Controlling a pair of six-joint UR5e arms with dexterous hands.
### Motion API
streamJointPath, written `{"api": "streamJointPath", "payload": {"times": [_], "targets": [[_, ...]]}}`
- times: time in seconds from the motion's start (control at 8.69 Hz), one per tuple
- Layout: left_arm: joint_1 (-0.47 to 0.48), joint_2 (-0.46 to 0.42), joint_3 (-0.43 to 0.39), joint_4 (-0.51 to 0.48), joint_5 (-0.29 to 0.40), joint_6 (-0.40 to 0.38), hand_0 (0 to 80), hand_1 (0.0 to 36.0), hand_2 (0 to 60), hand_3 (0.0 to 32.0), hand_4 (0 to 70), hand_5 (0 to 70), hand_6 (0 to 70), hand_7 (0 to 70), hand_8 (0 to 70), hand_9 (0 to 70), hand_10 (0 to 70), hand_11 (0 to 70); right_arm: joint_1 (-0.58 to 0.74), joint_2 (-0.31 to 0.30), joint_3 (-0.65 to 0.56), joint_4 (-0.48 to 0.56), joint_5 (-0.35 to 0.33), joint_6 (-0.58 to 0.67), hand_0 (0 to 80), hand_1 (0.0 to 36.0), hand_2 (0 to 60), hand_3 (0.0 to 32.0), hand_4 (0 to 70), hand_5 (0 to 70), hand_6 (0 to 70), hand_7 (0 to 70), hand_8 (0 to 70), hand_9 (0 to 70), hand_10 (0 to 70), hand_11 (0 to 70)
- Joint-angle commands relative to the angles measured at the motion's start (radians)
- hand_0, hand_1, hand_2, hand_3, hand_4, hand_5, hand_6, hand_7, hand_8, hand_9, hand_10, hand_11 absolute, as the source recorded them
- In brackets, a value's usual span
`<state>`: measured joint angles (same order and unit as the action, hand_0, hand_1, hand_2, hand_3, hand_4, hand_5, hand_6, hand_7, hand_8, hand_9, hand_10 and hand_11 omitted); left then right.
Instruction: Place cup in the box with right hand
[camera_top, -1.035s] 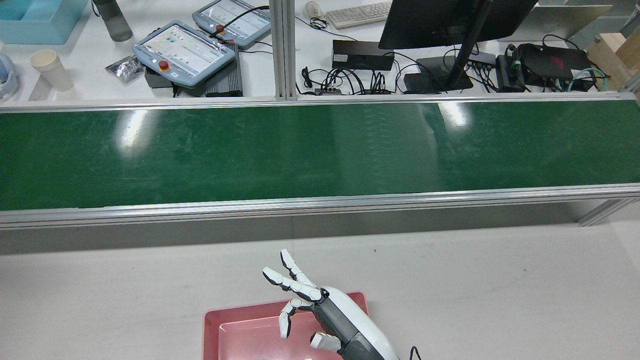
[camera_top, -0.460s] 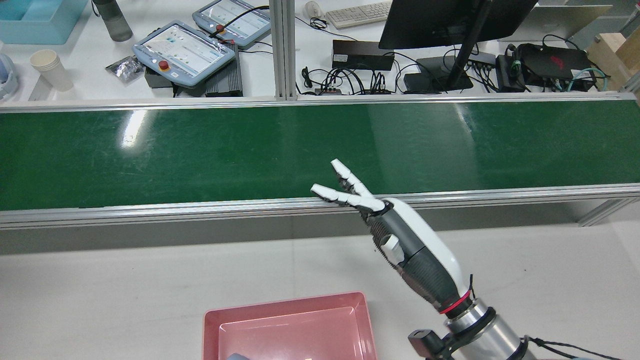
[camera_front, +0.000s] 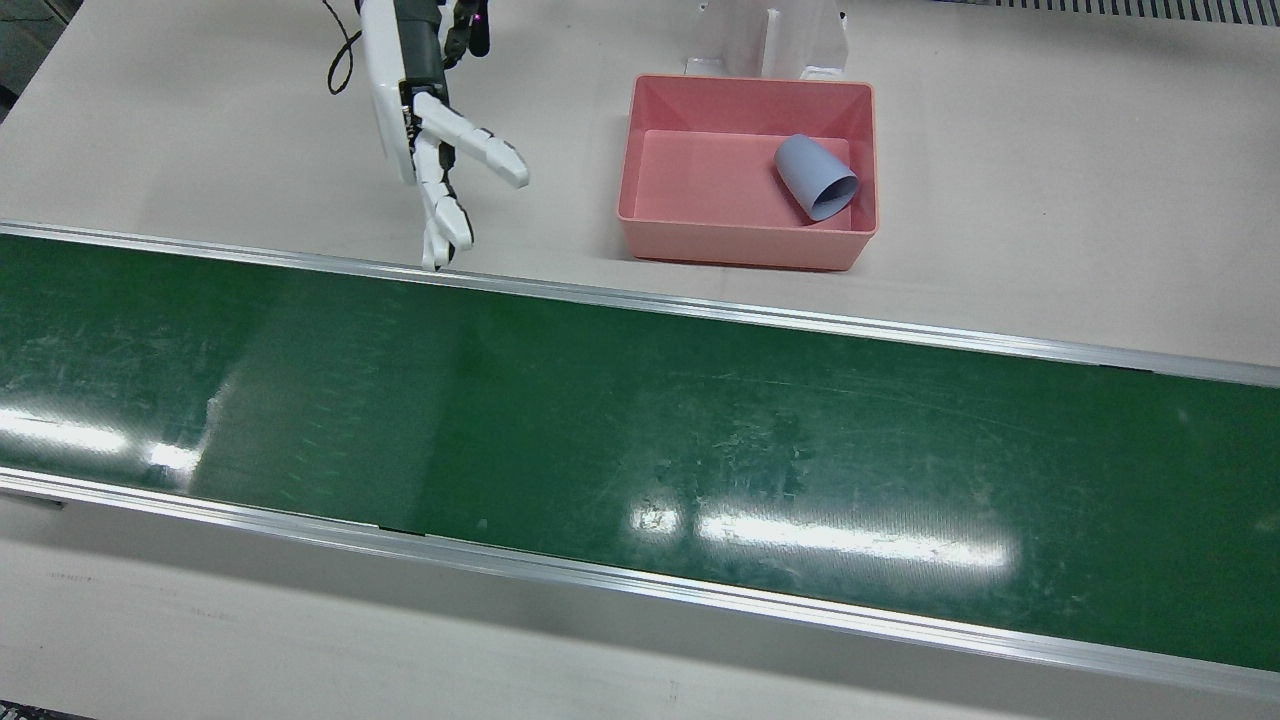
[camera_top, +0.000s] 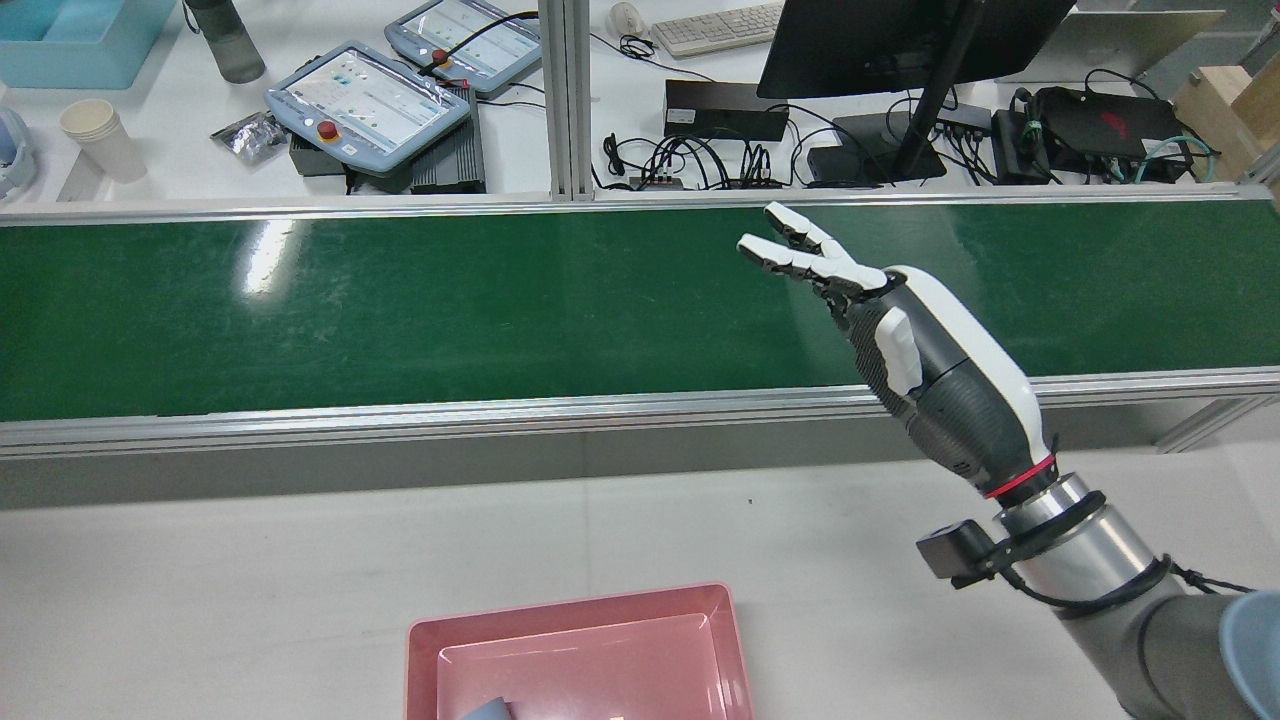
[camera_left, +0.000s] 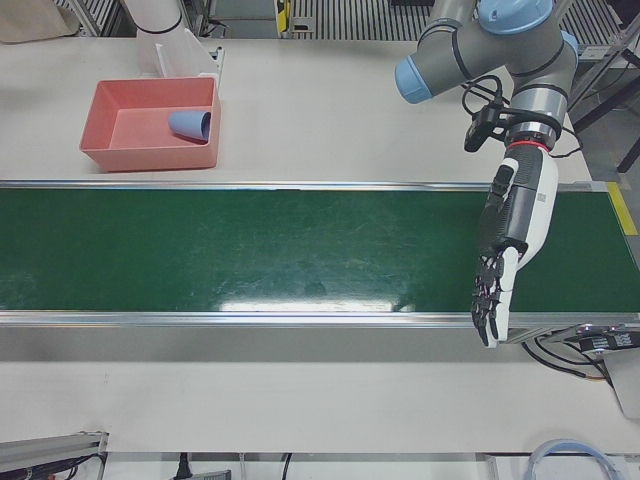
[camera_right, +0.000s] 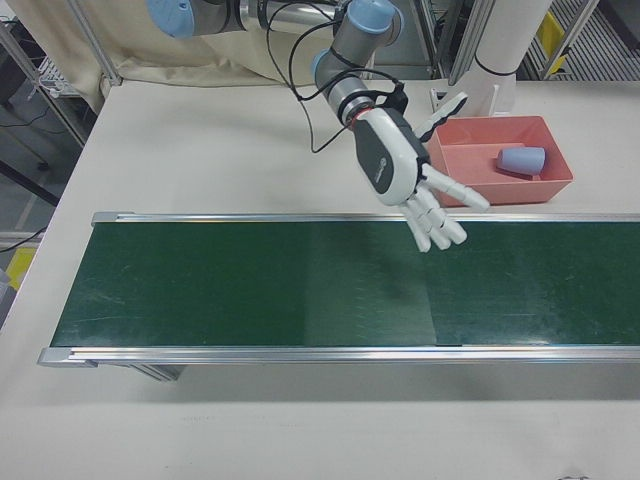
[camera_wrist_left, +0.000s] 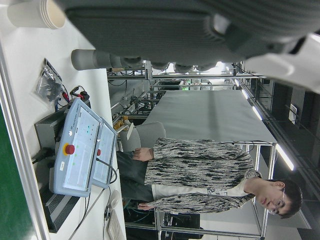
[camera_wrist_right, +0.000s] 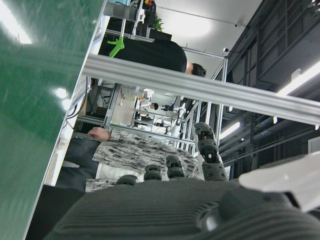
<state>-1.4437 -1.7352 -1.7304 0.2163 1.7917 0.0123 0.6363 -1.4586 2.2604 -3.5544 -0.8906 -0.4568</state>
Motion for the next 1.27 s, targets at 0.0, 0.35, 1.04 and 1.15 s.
{"api": "streamJointPath", "payload": {"times": [0.0,0.35,1.04,1.15], "targets": [[0.0,-0.001,-0.002,0.0,0.0,0.0,0.0,0.0,0.0,0.0,0.0,0.0,0.0,0.0,0.0,0.0,0.0,0.0,0.294,-0.034,-0.155,0.006,-0.213,0.144,0.0,0.0,8.5,0.0,4.8,0.0,3.7,16.5,2.9,9.1,0.0,0.0],[-0.001,0.0,-0.002,0.0,0.0,0.0,0.0,0.0,0.0,0.0,0.0,0.0,0.0,0.0,0.0,0.0,0.0,0.0,0.477,-0.115,-0.338,0.216,-0.337,0.248,0.0,0.0,8.5,0.0,6.8,0.0,5.5,25.1,5.5,14.0,0.0,0.0],[-0.001,0.0,-0.003,0.0,0.0,0.002,0.0,0.0,0.0,0.0,0.0,0.0,0.0,0.0,0.0,0.0,0.0,0.0,0.767,-0.187,-0.594,0.456,-0.487,0.297,3.2,0.0,8.5,0.0,13.4,0.0,7.1,33.7,6.3,15.5,0.0,0.0],[-0.001,0.0,-0.003,0.002,0.0,0.0,0.0,0.0,0.0,0.0,0.0,0.0,0.0,0.0,0.0,0.0,0.0,0.0,0.775,-0.193,-0.597,0.454,-0.487,0.297,4.0,0.0,7.8,0.0,12.2,0.0,6.9,32.6,6.3,15.1,0.0,0.0]]}}
